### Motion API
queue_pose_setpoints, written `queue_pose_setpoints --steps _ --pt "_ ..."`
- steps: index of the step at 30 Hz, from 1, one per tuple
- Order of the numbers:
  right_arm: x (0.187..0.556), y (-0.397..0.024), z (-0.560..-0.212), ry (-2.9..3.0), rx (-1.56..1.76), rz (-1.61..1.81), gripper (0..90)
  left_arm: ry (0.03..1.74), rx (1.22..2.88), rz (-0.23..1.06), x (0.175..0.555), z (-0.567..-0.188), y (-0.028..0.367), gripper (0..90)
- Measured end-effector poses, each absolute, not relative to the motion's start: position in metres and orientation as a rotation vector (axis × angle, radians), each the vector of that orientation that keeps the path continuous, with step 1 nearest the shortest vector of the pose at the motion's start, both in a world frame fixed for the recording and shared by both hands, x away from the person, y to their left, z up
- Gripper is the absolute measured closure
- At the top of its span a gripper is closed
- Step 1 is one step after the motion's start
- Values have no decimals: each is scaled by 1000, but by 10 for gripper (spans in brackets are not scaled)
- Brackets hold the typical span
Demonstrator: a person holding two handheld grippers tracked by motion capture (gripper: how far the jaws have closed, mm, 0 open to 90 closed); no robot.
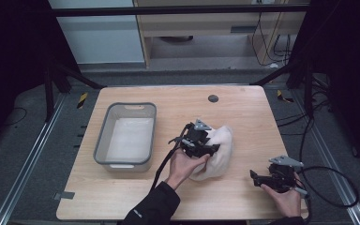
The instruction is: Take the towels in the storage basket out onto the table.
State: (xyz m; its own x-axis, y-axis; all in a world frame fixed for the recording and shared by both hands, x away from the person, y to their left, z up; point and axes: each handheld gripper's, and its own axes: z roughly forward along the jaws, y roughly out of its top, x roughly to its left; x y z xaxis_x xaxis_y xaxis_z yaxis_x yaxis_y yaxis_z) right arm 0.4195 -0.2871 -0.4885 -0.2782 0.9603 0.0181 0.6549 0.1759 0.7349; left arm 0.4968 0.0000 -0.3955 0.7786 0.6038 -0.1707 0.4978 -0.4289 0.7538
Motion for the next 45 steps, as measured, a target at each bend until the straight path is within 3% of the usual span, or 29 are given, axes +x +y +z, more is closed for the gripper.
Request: queue_pose_setpoints --steps 8,14,22,30,45 --pt "419 -287 -488 2002 1521 897 50 791 2139 168 493 -396 1 326" --pt "420 -287 -488 2000 1519 893 50 778 2122 157 487 -386 14 255" --pt "419 -288 -488 1995 1521 899 50 805 2106 247 481 -367 48 240" --pt "419 -289 -487 1984 1518 907 59 876 2059 361 475 -353 107 245" --pt "418 -287 -488 1979 1519 914 70 1042 1950 465 457 -372 202 271"
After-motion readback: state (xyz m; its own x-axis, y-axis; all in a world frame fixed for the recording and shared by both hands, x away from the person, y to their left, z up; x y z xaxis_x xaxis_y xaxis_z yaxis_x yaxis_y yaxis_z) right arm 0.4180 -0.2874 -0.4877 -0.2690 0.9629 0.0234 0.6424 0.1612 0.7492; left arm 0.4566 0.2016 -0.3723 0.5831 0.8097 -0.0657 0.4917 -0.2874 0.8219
